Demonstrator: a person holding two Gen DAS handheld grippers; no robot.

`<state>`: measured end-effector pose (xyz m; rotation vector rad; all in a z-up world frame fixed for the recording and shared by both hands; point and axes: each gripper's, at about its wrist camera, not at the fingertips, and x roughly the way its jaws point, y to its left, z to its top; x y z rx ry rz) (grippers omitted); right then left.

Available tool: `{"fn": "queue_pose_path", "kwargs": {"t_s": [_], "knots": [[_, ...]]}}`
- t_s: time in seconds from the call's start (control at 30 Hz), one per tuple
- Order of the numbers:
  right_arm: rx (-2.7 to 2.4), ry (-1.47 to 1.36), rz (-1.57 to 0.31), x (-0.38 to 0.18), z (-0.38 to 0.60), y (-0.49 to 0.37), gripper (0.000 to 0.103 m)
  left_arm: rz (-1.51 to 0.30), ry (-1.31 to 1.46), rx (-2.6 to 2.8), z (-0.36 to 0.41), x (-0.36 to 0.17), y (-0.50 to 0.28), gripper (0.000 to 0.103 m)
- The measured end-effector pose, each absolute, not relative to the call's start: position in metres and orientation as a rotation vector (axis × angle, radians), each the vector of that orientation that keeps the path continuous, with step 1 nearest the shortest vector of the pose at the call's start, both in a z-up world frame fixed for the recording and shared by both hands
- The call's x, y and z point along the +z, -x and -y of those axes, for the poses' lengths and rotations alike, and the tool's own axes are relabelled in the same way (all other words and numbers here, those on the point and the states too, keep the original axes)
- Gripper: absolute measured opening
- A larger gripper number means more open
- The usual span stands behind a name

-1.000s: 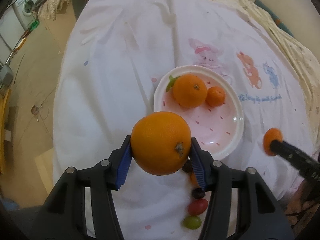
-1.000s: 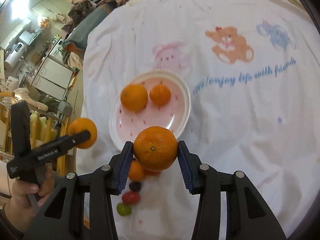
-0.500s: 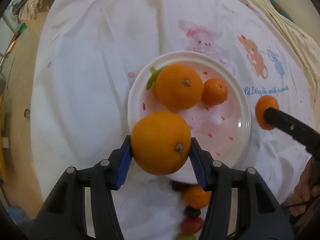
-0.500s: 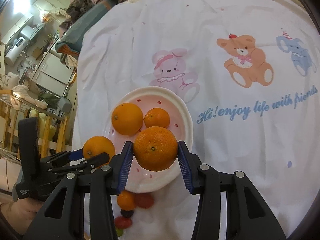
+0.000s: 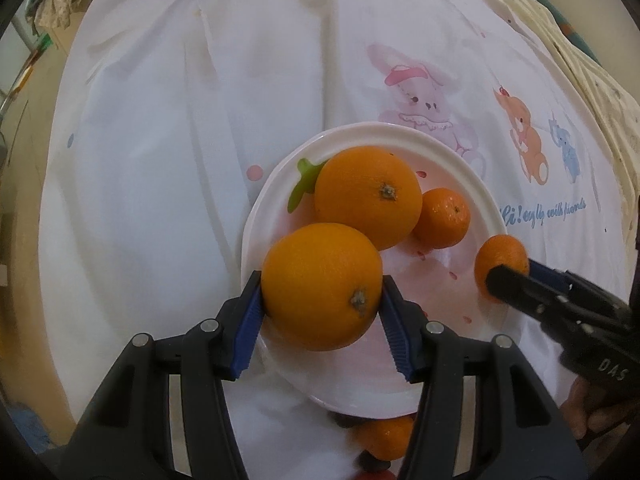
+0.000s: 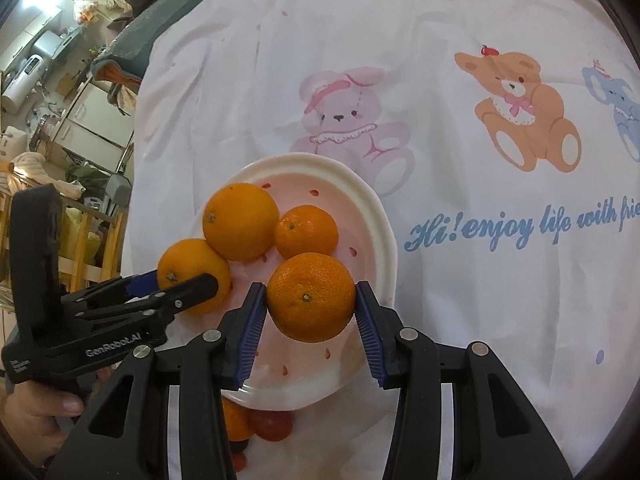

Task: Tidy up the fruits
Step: 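Lower both fruits into the pink plate and open both tools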

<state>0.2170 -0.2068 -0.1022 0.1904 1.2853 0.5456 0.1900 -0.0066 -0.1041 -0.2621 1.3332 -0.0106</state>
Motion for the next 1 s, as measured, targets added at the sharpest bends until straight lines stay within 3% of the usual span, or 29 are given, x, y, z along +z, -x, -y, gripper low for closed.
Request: {"fn": "queue_pose_path", "kwargs": {"t_s": [0.2,0.43,0.57,0.83,0.9,1.0], "knots": [[0.530,-0.187,-1.309,-0.110,0.208,-0.216,0.047,-1.337,0.279,0.002,0.009,-0.104,-0.187,0.054],[0.526,-0.188,-1.306,-0.111,0.207,-0.215,0.048,-1.316,0.283,0.006,0.007,-0.097,-0.188,0.063],[0.527,-0.189,-1.307,-0.111,0.206,-0.215,0.049,-1.299,0.282,0.042,0.002,-0.095,-0.187,0.080],[0.522,-0.196,-1.322,-0.110,0.208,-0.215,0.049,-1.283,0.312,0.048,-0.001,-0.089,-0.185,0.082],[0.525,-0.214,-1.303,-0.105,0.211,-0.215,0.059,-1.267,0.304,0.047,-0.001,-0.083,-0.183,0.082],[0.523,-0.209,-1.283,-0.100,0.213,-0.214,0.065,-1.233,0.282,0.058,0.000,-0.075,-0.180,0.082]]}}
